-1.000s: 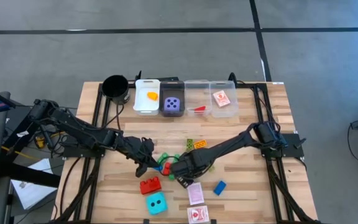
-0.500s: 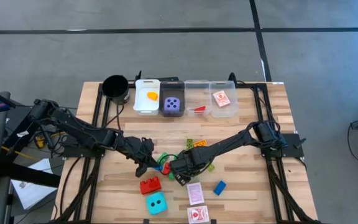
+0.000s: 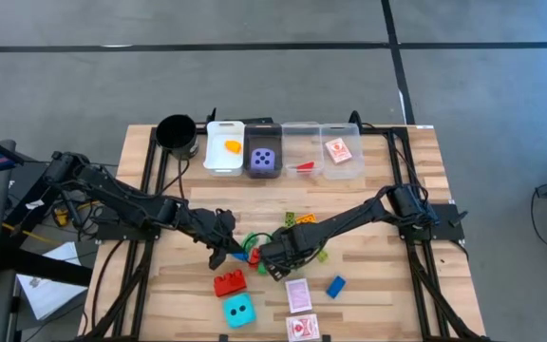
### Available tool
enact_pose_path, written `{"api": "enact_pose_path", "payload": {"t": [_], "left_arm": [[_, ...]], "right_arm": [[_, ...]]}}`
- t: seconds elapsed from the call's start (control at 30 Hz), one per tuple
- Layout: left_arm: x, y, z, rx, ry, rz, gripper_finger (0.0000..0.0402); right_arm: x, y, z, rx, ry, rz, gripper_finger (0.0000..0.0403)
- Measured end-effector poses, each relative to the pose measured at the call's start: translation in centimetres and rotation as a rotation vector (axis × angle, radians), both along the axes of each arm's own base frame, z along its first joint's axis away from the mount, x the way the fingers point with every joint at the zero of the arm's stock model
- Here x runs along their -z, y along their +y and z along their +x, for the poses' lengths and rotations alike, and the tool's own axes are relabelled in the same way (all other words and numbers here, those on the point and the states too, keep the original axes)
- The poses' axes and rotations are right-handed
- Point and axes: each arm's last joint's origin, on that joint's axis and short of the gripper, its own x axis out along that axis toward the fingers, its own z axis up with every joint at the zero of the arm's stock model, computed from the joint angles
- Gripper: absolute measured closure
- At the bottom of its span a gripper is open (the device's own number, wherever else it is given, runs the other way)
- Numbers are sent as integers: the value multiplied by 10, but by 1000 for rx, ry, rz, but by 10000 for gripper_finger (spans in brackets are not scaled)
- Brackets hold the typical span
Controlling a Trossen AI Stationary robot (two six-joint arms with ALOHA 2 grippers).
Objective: Pick & Place Toys
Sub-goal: Put the big green 2-stud game piece into the white bin
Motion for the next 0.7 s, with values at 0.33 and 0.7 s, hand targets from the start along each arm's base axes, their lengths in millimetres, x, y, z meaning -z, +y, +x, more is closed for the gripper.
{"api": "enact_pose_path", "payload": {"t": [0.33, 0.7], "left_arm": [[0, 0, 0, -3, -2, 1, 401], [0, 1, 0, -20, -4, 12, 401]], "right_arm": [[0, -1, -3, 93, 32, -11, 112], [0, -1, -3, 67, 30, -1, 112]]}}
